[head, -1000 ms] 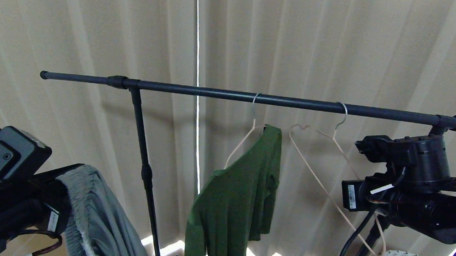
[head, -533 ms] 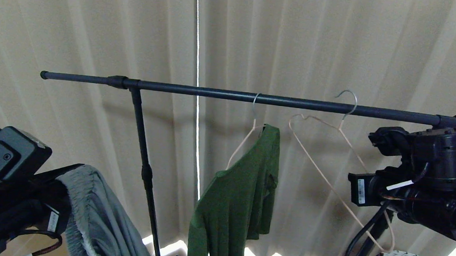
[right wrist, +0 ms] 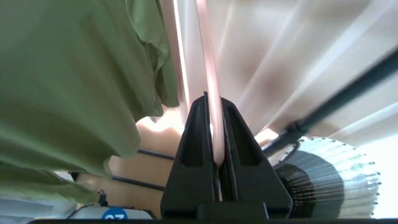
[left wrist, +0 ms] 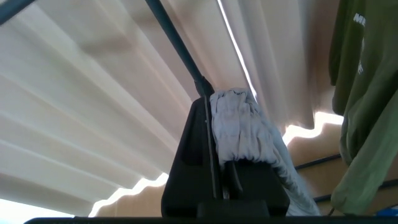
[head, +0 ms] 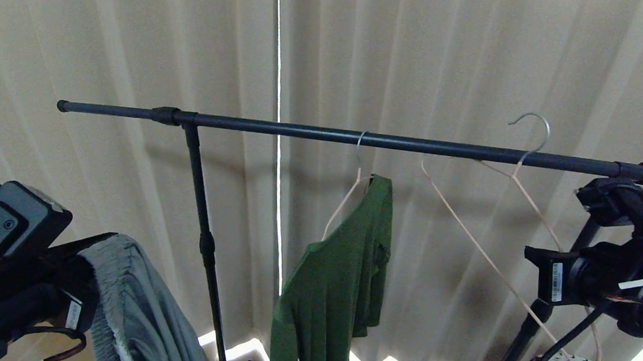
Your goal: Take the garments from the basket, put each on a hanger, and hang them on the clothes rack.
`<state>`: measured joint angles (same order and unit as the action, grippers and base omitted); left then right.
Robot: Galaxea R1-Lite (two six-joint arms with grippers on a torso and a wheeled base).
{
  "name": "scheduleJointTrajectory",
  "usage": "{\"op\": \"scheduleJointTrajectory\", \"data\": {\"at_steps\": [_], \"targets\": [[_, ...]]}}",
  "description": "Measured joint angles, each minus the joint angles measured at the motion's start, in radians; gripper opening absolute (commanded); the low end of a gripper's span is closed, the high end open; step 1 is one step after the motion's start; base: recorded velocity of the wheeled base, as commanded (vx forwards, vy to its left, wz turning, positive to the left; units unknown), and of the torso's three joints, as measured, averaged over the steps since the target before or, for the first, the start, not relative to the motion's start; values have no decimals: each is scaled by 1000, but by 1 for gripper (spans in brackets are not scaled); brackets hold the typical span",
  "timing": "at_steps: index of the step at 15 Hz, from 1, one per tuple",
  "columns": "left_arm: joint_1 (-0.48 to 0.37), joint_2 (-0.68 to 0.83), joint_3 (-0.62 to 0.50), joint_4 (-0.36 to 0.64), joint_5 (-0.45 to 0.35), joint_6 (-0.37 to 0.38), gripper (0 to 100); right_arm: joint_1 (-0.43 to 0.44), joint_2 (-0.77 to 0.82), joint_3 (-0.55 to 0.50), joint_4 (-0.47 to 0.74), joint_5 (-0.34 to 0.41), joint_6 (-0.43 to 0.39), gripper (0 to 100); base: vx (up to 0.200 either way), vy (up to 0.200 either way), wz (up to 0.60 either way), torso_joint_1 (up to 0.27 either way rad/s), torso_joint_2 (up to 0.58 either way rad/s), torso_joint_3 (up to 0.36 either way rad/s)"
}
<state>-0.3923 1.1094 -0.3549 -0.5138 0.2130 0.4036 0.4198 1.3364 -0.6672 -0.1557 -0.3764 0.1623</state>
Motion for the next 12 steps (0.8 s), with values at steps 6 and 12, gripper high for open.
{"op": "scheduleJointTrajectory", "data": {"at_steps": [6, 12], "targets": [[50, 38, -25, -1, 1, -10, 0, 2, -116, 86, -2, 2, -37, 0, -200, 0, 0, 2, 5, -1], [73, 70, -30, -1, 3, -3, 0, 2, -159, 142, -1, 2, -41, 0, -200, 0, 0, 1, 1, 2]]}}
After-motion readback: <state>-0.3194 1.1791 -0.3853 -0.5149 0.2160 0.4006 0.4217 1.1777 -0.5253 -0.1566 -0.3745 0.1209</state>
